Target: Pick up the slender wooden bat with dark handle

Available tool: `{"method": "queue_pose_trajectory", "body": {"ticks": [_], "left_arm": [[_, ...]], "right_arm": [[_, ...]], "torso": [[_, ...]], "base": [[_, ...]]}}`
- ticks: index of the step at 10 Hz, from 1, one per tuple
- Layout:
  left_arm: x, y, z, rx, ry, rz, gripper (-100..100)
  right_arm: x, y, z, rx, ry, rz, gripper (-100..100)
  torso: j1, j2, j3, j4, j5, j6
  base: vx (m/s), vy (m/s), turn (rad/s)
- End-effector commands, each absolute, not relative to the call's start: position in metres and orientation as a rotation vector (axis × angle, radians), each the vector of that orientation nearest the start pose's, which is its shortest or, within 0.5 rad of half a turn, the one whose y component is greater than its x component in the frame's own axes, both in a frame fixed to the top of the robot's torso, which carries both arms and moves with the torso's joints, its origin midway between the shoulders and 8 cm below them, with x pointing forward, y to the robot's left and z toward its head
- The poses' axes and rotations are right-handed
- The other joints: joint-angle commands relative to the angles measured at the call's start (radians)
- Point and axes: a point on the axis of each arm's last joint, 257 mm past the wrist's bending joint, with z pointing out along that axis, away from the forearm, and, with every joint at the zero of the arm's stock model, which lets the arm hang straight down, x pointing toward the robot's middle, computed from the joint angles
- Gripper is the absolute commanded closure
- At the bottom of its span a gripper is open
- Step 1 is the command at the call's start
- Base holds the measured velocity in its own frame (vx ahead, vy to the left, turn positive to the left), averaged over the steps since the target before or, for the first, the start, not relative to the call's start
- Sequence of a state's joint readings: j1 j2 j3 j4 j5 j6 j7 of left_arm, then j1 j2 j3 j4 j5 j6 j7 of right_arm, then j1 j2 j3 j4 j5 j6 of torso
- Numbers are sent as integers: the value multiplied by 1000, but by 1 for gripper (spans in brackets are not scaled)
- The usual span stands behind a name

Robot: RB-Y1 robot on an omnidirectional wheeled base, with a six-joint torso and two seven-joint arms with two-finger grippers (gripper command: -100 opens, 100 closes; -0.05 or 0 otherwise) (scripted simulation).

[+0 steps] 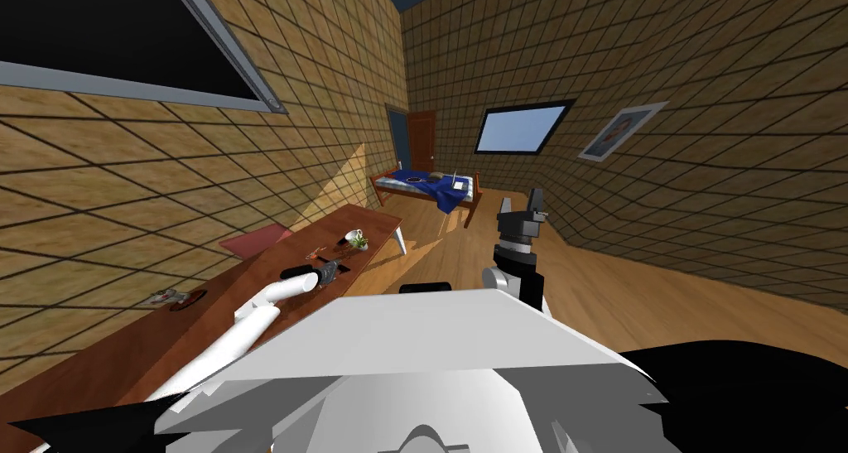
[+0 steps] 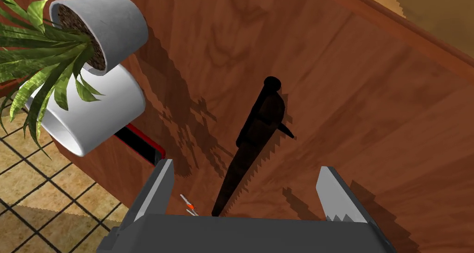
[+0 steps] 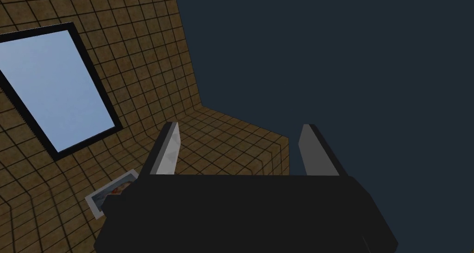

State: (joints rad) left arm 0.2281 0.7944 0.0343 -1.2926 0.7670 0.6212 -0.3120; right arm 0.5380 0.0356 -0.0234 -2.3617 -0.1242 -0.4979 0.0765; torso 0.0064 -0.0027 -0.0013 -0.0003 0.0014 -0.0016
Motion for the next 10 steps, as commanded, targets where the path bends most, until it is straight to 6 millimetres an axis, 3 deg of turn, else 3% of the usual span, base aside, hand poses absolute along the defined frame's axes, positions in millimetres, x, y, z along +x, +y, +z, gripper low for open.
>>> {"method": "queue_pose_trajectory", "body": {"ticks": [1, 6, 9, 10], "left_arm": [[297, 579, -449, -1811, 1927, -200, -100], [252, 593, -466, -1906, 2054, -95, -100], [214, 597, -477, -1981, 2161, -38, -100], [214, 597, -477, -1979, 2162, -40, -100]], "right_arm": [[320, -306, 48, 689, 494, 1279, 0], [320, -306, 48, 689, 494, 1279, 0], [320, -306, 48, 689, 494, 1279, 0], [319, -306, 48, 689, 494, 1279, 0]], "torso": [[0, 0, 0, 0, 0, 0], [4, -1, -1, 0, 1, 1], [3, -4, -2, -1, 1, 0], [5, -4, -2, -1, 1, 0]], "base": [[46, 57, -179], [41, 106, -161], [67, 111, -182], [37, 116, -51]]}}
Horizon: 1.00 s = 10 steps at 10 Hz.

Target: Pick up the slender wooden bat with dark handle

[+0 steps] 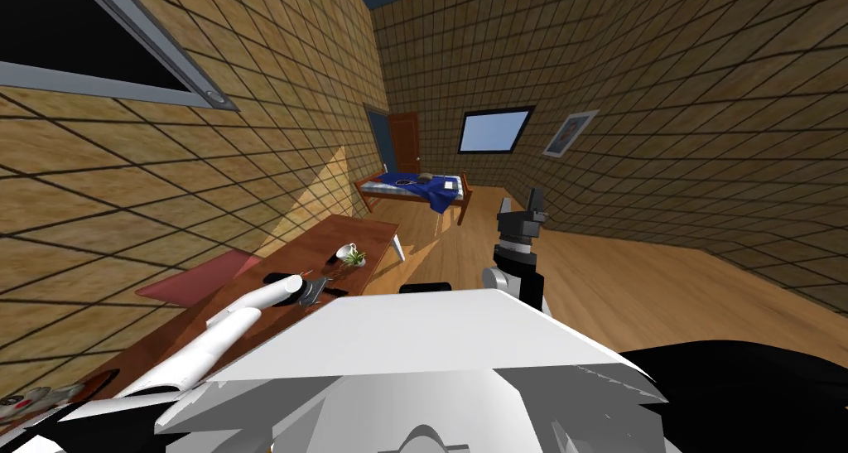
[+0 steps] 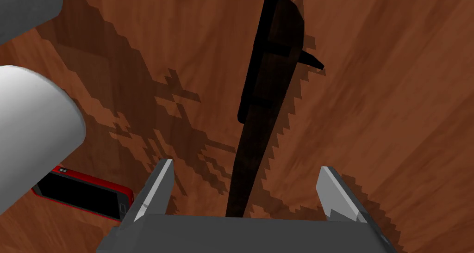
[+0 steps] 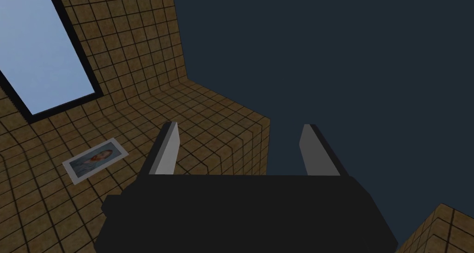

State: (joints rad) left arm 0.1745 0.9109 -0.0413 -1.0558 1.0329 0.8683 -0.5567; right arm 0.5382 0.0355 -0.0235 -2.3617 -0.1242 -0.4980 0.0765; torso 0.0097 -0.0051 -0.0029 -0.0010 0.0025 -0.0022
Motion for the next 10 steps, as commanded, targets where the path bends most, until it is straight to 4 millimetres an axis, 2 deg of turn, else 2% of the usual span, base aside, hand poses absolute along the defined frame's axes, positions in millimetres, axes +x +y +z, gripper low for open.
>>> {"method": "queue_pose_trajectory", "body": {"ticks": [1, 5, 7, 8, 9, 10], "left_arm": [[203, 596, -480, -2000, 2195, -30, -100], [170, 589, -488, -2058, 2292, -18, -100], [160, 586, -490, -2073, 2321, -17, -100], [164, 588, -490, -2072, 2308, -18, -100], [163, 588, -491, -2069, 2313, -17, 0], [153, 589, -494, -2079, 2304, -23, -100]], "right_arm": [[319, -306, 48, 689, 494, 1279, 0], [320, -306, 48, 689, 494, 1279, 0], [319, -306, 48, 689, 494, 1279, 0], [319, -306, 48, 689, 494, 1279, 0], [319, -306, 48, 689, 494, 1279, 0], [319, -306, 48, 689, 494, 1279, 0]], "torso": [[0, 0, 0, 0, 0, 0], [0, 0, 0, 0, 0, 1], [-2, 1, 0, 0, 0, 0], [-3, 0, 0, 0, -1, 0], [-6, 1, 1, 0, -1, 0], [-8, 2, 1, 1, -2, 0]], "base": [[17, 87, -69], [38, 115, -127], [32, 83, -49], [17, 31, -11], [3, 7, 0], [18, 3, -74]]}}
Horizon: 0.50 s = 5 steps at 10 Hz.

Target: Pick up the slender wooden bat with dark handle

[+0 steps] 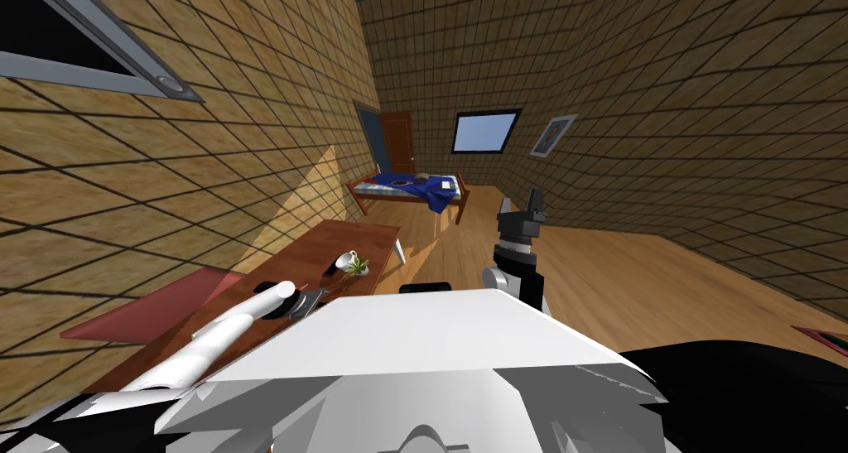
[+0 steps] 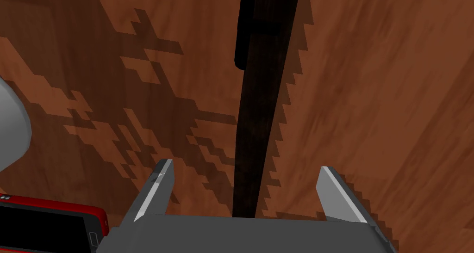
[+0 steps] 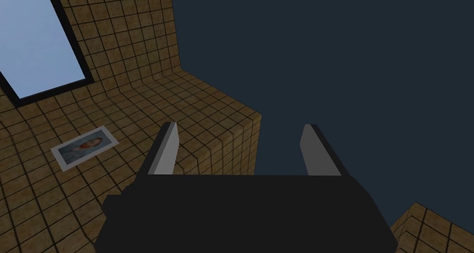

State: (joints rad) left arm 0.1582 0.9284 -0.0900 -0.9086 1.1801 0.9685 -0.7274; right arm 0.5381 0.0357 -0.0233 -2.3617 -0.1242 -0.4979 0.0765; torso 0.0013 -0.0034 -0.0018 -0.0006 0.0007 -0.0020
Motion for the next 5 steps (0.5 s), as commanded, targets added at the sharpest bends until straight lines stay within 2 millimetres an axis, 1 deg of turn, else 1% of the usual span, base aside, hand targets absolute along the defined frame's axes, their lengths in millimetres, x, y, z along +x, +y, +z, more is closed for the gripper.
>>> {"method": "queue_pose_trajectory", "body": {"ticks": [1, 5], "left_arm": [[142, 590, -497, -2089, 2296, -28, -100], [95, 595, -508, -2133, 2258, -31, -100]], "right_arm": [[320, -306, 48, 689, 493, 1279, 0], [319, -306, 48, 689, 494, 1279, 0]], "torso": [[0, 0, 0, 0, 0, 0], [-1, -2, -1, -1, 0, 0]], "base": [[46, -5, -106], [60, -6, -109]]}}
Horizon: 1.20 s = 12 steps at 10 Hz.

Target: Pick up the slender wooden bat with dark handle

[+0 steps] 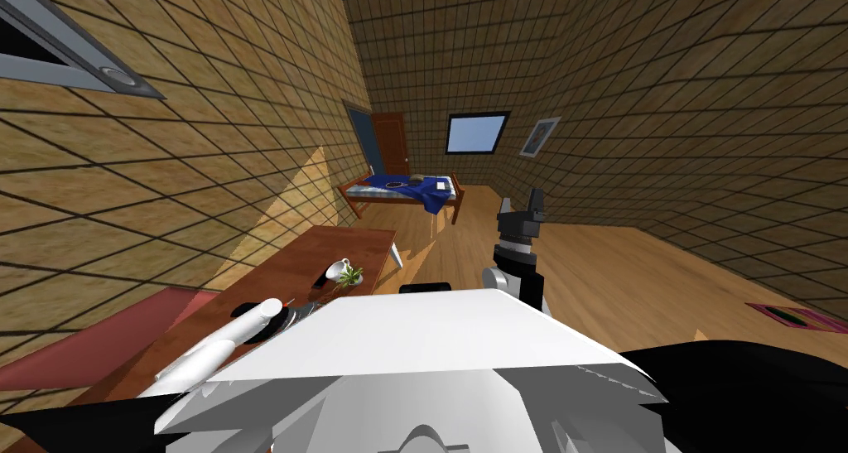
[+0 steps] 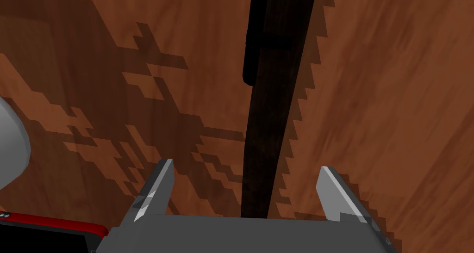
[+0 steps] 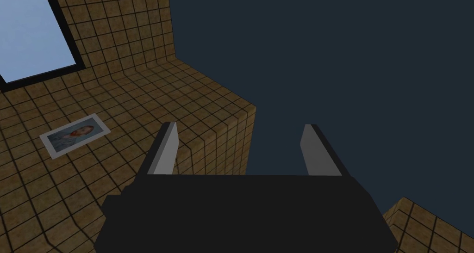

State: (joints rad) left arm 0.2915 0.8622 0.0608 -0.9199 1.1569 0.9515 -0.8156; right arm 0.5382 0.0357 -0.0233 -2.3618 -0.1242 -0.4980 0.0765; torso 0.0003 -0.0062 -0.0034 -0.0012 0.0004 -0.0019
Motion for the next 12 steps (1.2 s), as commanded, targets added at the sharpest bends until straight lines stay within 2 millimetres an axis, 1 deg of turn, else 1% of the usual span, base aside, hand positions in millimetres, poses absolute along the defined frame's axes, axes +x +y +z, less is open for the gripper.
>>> {"method": "queue_pose_trajectory", "body": {"ticks": [1, 2, 5, 6, 7, 11, 12], "left_arm": [[82, 595, -511, -2144, 2250, -27, -100], [84, 597, -509, -2145, 2240, -31, -100], [43, 603, -513, -2181, 2200, -15, -100], [50, 602, -512, -2176, 2207, -19, -100], [48, 602, -512, -2174, 2208, -18, 100], [48, 602, -512, -2175, 2208, -18, 100], [48, 602, -512, -2175, 2208, -18, 0]], "right_arm": [[319, -306, 48, 689, 494, 1279, 0], [319, -306, 48, 689, 494, 1279, 0], [319, -306, 48, 689, 493, 1279, 0], [319, -306, 48, 689, 494, 1279, 0], [319, -306, 48, 689, 493, 1279, 0], [319, -306, 48, 689, 493, 1279, 0], [319, -306, 48, 689, 493, 1279, 0]], "torso": [[0, 0, 0, 0, 0, 0], [0, 0, 0, 0, 0, 0], [0, 2, 1, 0, 0, 0], [0, 1, 1, 0, 0, 0], [0, 2, 1, 0, 0, 0], [1, 3, 2, 1, 0, 0], [1, 3, 2, 1, 0, 0]], "base": [[70, -6, -119], [41, -3, -20], [35, -3, -94], [21, -1, -13], [0, 0, 0], [0, 0, 0], [0, 0, 0]]}}
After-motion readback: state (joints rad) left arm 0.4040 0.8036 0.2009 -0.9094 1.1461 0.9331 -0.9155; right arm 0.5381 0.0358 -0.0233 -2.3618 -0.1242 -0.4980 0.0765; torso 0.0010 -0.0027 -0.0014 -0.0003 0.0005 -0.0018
